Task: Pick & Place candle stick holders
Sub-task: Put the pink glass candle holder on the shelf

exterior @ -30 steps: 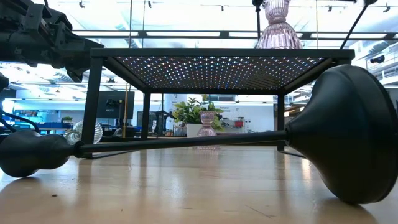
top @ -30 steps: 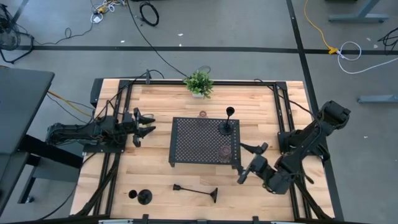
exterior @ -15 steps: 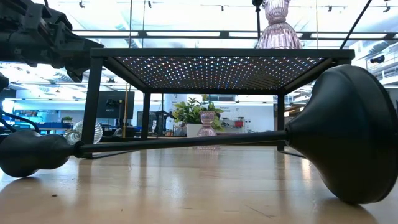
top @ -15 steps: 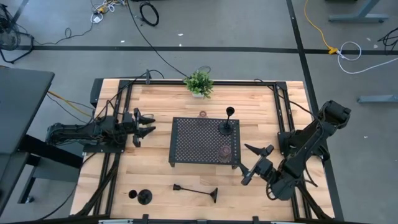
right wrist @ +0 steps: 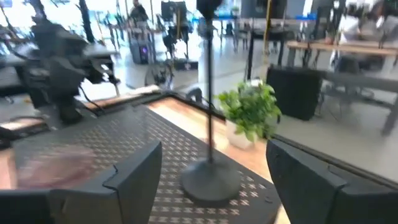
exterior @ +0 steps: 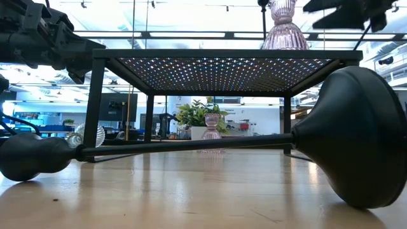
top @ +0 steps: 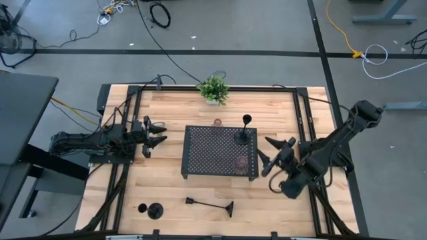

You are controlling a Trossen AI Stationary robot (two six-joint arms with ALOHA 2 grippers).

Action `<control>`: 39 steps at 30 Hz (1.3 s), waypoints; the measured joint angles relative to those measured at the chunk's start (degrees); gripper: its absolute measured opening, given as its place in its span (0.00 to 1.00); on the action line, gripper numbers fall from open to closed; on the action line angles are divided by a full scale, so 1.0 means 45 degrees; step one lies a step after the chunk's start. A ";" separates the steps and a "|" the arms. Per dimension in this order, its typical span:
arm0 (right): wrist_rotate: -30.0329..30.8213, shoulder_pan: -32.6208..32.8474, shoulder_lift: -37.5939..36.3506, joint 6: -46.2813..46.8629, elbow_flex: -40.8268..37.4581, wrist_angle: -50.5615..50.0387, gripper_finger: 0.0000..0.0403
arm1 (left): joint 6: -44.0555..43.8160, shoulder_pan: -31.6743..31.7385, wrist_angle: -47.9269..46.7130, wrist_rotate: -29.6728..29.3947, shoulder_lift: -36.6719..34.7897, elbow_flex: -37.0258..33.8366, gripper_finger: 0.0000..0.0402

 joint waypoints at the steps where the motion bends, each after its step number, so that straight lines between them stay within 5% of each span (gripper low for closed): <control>1: -0.0259 -0.0251 -0.0084 0.0189 0.0000 -0.0360 0.71 | 0.0008 0.0001 0.0000 0.0000 -0.0002 0.0000 0.45; 15: -0.2864 -0.4051 -0.0679 0.0089 -0.0005 -0.3735 0.70 | 0.0019 -0.0002 0.0000 0.0000 -0.0003 0.0000 0.45; 23: -0.2854 -0.5400 -0.1091 0.1728 -0.0005 -0.6093 0.70 | 0.0155 0.0003 -0.0054 -0.0005 0.0002 0.0000 0.45; 39: -0.3462 -0.9406 -0.1339 0.0022 -0.0005 -0.6611 0.70 | 0.0107 0.0003 -0.0078 -0.0044 0.0007 0.0000 0.45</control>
